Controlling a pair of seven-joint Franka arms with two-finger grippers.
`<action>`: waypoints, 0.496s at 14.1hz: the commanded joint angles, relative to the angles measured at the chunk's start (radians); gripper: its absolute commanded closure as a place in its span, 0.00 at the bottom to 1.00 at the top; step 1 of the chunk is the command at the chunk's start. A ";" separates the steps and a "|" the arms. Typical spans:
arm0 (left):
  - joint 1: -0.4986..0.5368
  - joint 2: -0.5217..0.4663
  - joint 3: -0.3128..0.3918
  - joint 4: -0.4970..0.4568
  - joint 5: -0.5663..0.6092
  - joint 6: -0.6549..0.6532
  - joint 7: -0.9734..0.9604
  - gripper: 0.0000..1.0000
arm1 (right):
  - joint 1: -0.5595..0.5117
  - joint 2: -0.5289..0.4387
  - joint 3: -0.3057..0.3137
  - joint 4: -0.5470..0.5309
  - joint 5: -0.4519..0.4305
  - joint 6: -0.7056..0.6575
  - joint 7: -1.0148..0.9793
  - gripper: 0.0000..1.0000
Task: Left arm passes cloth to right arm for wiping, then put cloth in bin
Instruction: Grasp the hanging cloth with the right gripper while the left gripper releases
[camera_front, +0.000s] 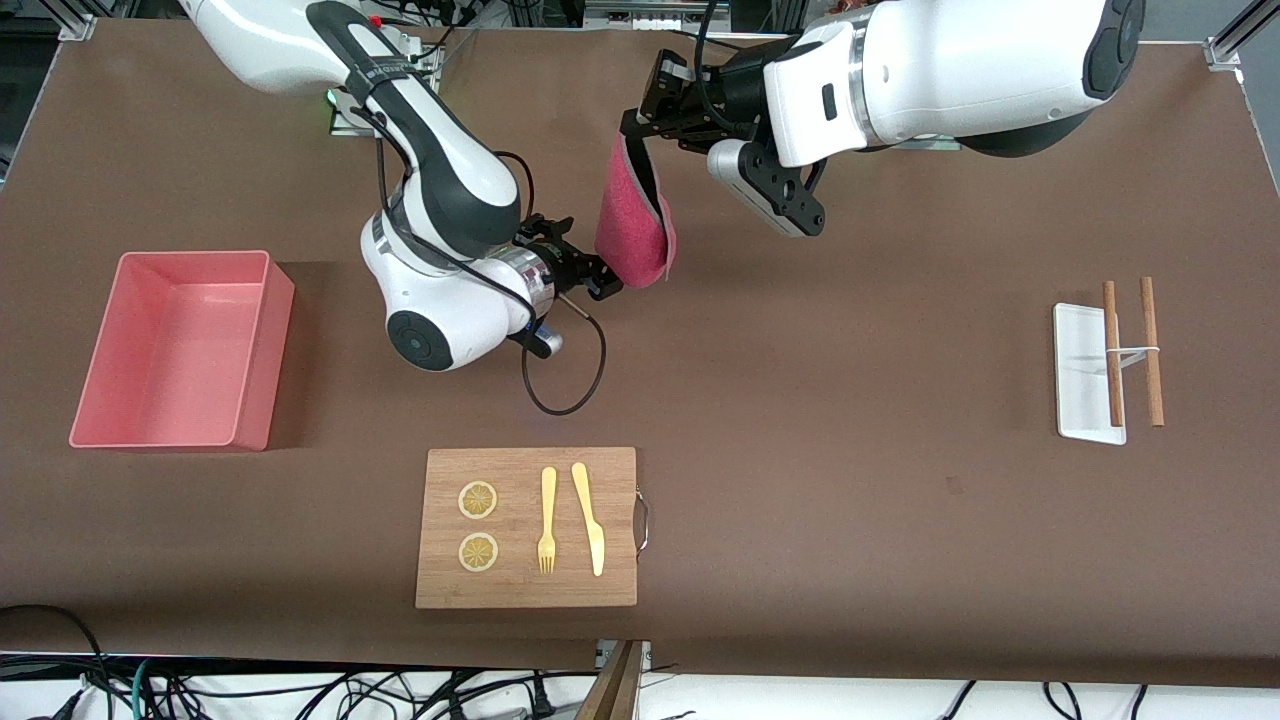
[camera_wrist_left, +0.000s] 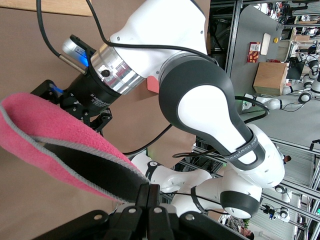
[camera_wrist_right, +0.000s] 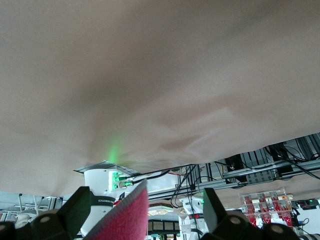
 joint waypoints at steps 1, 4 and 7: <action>-0.006 0.017 0.006 0.033 -0.024 0.001 -0.004 1.00 | -0.012 0.005 0.016 0.001 0.024 -0.010 0.013 0.32; -0.006 0.017 0.006 0.033 -0.023 0.001 -0.004 1.00 | -0.021 0.005 0.021 0.001 0.071 -0.023 0.017 0.85; -0.006 0.017 0.006 0.033 -0.024 0.000 -0.004 1.00 | -0.029 0.005 0.019 0.002 0.104 -0.043 0.022 1.00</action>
